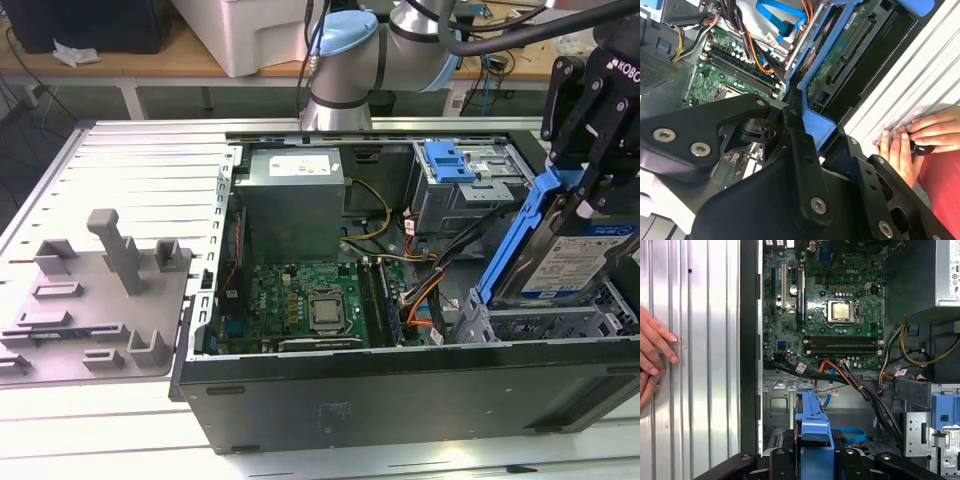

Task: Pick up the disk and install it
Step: 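Insert the disk into the insertion slot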

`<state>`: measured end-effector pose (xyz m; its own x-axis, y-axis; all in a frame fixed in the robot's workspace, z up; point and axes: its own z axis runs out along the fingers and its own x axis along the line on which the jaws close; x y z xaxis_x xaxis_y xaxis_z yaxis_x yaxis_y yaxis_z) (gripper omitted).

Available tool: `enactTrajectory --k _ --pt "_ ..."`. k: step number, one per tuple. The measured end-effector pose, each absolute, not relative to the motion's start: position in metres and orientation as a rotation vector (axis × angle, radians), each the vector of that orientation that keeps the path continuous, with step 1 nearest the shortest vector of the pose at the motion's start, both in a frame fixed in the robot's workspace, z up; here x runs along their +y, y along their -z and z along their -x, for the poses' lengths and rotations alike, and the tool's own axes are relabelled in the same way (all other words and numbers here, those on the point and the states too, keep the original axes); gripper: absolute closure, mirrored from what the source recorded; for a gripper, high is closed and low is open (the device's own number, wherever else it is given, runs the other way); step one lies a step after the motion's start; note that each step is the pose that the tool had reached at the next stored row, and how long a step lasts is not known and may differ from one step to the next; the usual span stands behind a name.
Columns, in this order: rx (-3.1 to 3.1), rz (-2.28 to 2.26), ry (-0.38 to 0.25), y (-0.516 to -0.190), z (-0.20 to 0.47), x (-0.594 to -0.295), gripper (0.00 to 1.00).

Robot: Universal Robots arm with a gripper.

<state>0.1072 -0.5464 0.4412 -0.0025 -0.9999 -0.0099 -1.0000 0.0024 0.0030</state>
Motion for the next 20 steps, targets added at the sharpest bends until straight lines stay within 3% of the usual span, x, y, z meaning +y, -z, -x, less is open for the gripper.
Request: enactTrajectory --k 20 --pt "2.221 2.215 -0.014 -0.4349 -0.1072 -0.5464 0.63"
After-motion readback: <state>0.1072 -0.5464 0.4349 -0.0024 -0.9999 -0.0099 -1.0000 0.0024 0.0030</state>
